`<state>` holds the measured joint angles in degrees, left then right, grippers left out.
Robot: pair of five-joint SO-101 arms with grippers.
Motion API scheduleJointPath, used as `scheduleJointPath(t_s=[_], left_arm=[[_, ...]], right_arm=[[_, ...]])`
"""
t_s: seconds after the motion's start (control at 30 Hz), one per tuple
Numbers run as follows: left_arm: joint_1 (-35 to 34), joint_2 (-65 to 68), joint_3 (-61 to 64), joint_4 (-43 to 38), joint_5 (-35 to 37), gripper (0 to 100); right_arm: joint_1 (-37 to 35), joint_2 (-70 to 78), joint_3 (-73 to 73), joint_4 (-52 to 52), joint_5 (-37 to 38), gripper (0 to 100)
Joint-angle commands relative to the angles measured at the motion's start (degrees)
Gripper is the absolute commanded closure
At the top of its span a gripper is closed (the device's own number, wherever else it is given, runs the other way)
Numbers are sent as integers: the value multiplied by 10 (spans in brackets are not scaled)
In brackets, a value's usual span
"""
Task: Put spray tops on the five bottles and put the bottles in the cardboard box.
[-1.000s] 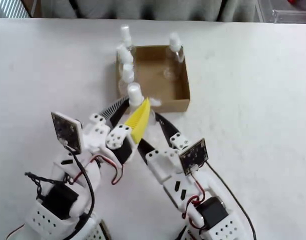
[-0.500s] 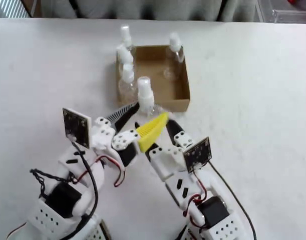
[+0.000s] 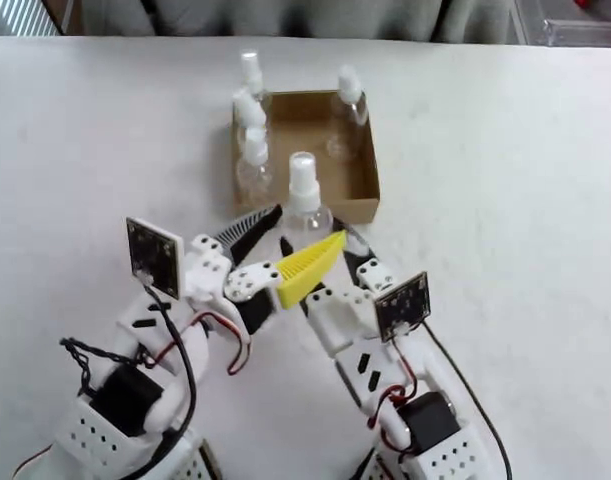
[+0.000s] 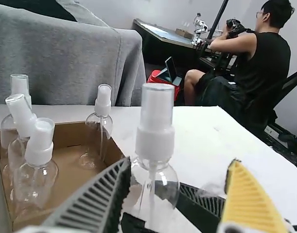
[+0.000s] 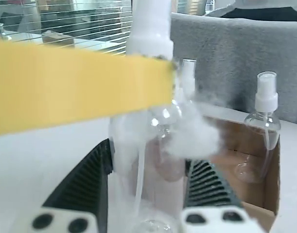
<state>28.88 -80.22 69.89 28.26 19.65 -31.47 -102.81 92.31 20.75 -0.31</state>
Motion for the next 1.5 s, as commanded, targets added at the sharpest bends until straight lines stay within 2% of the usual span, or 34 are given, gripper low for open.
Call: scheduleJointPath(t_s=[0.0,0.13,0.37,0.5,0.6,0.67,0.77,0.87,1.07,1.17,1.23,1.33,1.47], left_arm=[[8,-8,-8,2,3,699],[11,-56,-5,15,3,700],[7,-230,-7,178,-1,708],[4,-249,-24,236,2,846],[-11,-241,-20,243,2,993],[-12,-241,-7,244,2,946],[-7,-241,25,244,2,985],[13,-241,64,244,-2,980],[133,-241,119,251,-7,979],[188,-241,159,249,-49,979],[209,-241,175,249,-51,979],[218,-241,185,245,-52,979],[215,-241,227,185,-51,979]], right_arm=[[12,-6,-8,-14,4,983],[13,-6,-7,-14,4,983],[22,-6,-7,-14,4,983],[22,-6,-7,-14,4,983],[22,-6,-7,-14,4,983],[22,-6,-7,-14,4,983],[30,-6,-6,-14,3,983],[51,-6,-3,-14,3,983],[64,-6,-2,-31,2,983],[63,-5,-5,-34,2,983],[62,-5,-9,-35,2,983],[63,-5,-14,-35,1,983],[63,-5,-16,-44,-39,983]])
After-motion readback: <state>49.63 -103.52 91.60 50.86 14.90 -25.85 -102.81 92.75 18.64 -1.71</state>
